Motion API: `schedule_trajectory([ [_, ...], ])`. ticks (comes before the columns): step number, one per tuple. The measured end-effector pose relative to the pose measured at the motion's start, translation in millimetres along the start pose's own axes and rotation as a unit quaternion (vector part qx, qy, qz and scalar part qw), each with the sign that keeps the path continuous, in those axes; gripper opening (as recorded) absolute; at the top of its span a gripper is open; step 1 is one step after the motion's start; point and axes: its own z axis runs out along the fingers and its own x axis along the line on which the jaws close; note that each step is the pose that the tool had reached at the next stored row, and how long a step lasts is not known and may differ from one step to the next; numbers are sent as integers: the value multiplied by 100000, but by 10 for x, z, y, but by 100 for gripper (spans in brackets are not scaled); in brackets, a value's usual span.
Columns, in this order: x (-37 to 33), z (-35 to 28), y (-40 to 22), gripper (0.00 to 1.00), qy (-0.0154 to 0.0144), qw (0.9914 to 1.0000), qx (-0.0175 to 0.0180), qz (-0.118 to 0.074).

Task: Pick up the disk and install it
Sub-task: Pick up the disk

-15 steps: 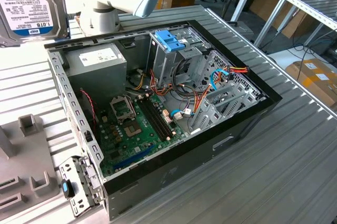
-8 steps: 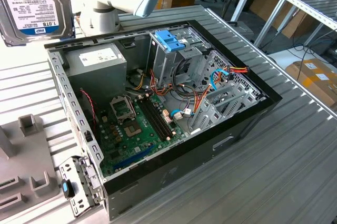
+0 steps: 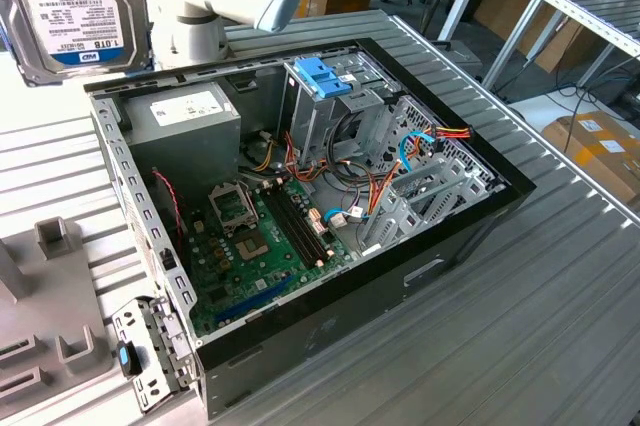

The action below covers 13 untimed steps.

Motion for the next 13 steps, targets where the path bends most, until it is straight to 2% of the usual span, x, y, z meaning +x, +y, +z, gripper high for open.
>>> schedule_trajectory([
  [13, -6, -8, -140, 37, 2, 100000, -2, 0],
])
